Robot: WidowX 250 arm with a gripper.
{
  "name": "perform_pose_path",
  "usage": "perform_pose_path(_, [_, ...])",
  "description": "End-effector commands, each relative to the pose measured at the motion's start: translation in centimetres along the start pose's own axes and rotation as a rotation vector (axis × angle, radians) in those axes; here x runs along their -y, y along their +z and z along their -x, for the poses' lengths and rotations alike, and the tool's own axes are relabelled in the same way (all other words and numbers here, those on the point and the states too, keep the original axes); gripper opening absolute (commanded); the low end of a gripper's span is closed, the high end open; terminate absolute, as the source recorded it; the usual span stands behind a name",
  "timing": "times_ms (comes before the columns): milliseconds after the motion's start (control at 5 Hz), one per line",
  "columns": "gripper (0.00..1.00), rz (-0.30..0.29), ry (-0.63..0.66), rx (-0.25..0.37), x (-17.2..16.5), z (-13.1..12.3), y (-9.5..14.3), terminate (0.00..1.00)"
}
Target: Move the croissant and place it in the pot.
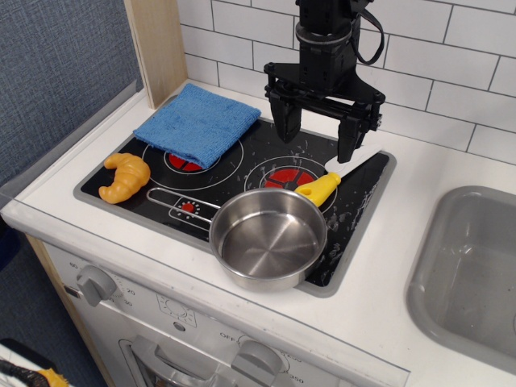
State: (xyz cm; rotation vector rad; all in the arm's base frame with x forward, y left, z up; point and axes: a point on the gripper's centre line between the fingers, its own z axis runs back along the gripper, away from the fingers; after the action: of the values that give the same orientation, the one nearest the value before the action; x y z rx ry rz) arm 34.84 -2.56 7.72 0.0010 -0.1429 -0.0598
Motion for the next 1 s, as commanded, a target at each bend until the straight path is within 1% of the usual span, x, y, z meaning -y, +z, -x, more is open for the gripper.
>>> perform_pose_path(0, [1.0,0.0,0.0,0.0,0.0,0.0,0.0,0.0])
perform_pose_path(200, [1.0,-0.044,0.066,0.027,-4.6,1.5,1.0,0.0])
perform_pose_path(400, [1.0,-0.091,0.17,0.063,-9.2,4.0,2.3,0.0])
perform_pose_path(600, [1.0,-0.125,0.289,0.054,-13.7,7.2,2.0,0.0])
perform_pose_path(800, [1.0,-0.121,0.374,-0.011,-16.8,9.1,-0.2,0.0])
